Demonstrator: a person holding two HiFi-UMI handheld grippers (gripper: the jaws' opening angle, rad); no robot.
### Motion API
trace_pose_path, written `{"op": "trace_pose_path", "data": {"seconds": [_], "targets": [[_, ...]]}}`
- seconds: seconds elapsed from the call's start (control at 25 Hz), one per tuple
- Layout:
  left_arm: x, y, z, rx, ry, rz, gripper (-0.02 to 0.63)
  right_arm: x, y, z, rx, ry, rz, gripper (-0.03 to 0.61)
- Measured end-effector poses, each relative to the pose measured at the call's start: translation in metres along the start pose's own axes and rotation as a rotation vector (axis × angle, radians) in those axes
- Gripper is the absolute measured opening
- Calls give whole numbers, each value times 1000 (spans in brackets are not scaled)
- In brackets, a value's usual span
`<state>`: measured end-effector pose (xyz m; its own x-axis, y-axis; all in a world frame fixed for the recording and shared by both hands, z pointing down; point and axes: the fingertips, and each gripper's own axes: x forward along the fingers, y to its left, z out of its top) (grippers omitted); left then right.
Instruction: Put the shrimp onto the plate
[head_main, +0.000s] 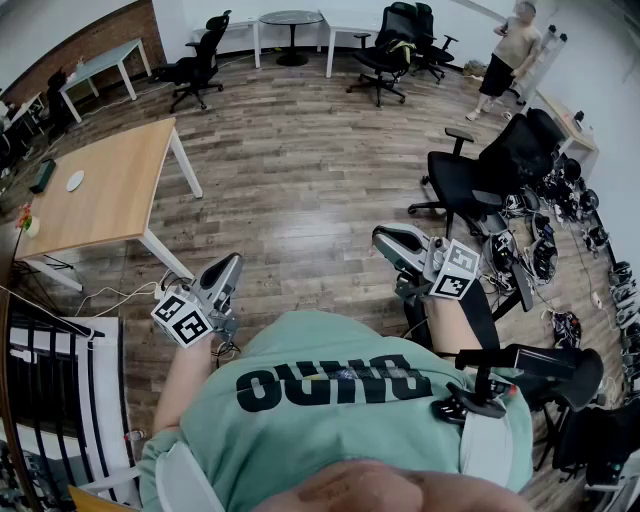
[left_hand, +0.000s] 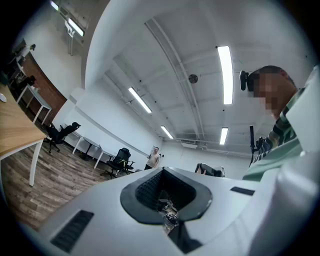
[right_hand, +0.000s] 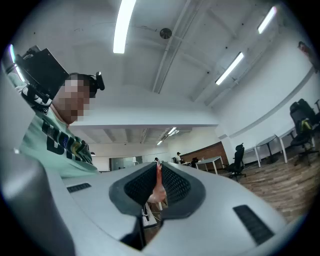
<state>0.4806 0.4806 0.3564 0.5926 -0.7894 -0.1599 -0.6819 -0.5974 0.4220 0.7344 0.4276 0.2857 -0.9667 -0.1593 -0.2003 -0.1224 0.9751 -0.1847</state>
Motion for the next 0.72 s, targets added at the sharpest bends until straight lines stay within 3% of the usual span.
{"op": "trace_pose_path", "data": {"seconds": [0.72], "targets": [[9,1,-8,0,3,-12,6,-6,-7,-2,-5,-21,-2,40]]}}
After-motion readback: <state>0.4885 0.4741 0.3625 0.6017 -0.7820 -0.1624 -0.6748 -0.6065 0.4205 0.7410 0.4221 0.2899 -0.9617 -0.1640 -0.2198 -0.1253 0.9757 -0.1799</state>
